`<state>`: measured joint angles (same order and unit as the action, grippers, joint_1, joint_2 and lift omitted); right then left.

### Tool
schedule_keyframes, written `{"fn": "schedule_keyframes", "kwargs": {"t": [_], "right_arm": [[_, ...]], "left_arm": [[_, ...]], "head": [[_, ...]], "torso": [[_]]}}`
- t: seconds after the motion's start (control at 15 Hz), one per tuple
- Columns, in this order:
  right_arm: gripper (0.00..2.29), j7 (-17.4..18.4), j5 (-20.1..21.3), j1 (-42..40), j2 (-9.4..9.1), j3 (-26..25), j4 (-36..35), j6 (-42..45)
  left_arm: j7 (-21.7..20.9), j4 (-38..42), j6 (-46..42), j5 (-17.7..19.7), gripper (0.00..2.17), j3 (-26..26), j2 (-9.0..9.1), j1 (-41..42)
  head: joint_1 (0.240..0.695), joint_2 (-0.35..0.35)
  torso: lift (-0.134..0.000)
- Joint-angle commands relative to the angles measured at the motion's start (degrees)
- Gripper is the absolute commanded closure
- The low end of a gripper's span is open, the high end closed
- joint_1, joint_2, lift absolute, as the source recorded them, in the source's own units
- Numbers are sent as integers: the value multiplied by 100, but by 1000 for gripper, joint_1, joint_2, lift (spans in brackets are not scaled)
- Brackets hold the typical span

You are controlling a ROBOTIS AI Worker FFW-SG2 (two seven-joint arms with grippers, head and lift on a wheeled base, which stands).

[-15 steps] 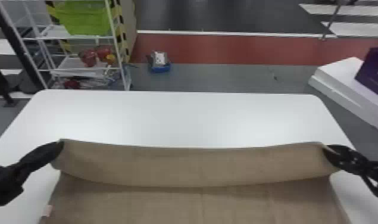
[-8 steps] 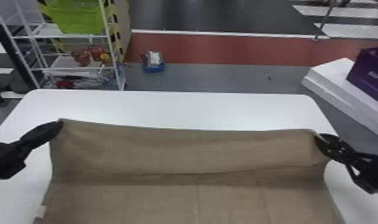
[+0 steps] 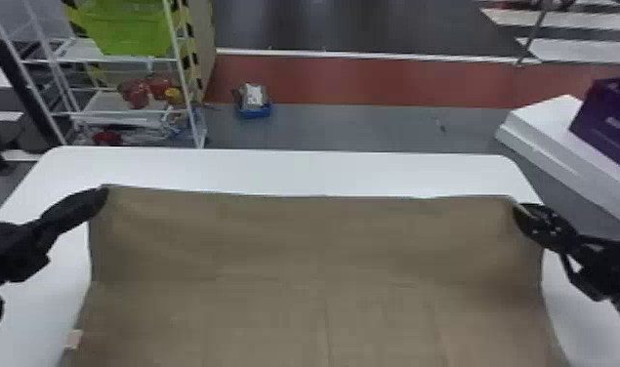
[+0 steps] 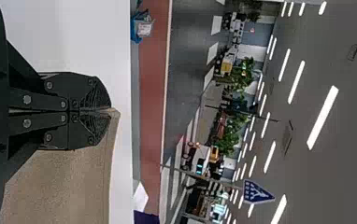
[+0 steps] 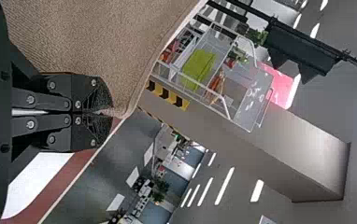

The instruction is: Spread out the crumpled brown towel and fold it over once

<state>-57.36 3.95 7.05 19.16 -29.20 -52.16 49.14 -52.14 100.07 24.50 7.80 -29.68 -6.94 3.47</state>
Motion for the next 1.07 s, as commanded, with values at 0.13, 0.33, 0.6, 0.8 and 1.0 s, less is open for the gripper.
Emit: {"fn": "schedule_keyframes", "kwargs": {"t": [0.13, 0.33, 0.6, 0.8, 1.0], "right_arm": [[1345, -82, 9, -186, 79, 2, 13, 451], [1345, -126, -9, -406, 149, 2, 4, 1049], [1349, -197, -149, -696, 184, -7, -66, 1506], [1349, -214, -220, -969, 219, 2, -181, 1734], [1345, -205, -299, -1206, 237, 2, -154, 2033]], "left_arm": [[-24, 285, -467, 230, 1430, -117, 26, 567], [2, 478, -784, 389, 1430, -311, 61, 928], [-86, 592, -1030, 617, 1426, -478, 96, 1314], [-104, 680, -1170, 758, 1426, -530, 114, 1578], [-130, 627, -1416, 907, 1426, -522, 140, 1789]], "head": [[695, -51], [695, -43], [695, -18], [695, -7], [695, -5]], "torso": [[-123], [-123], [-123], [-123], [-123]]}}
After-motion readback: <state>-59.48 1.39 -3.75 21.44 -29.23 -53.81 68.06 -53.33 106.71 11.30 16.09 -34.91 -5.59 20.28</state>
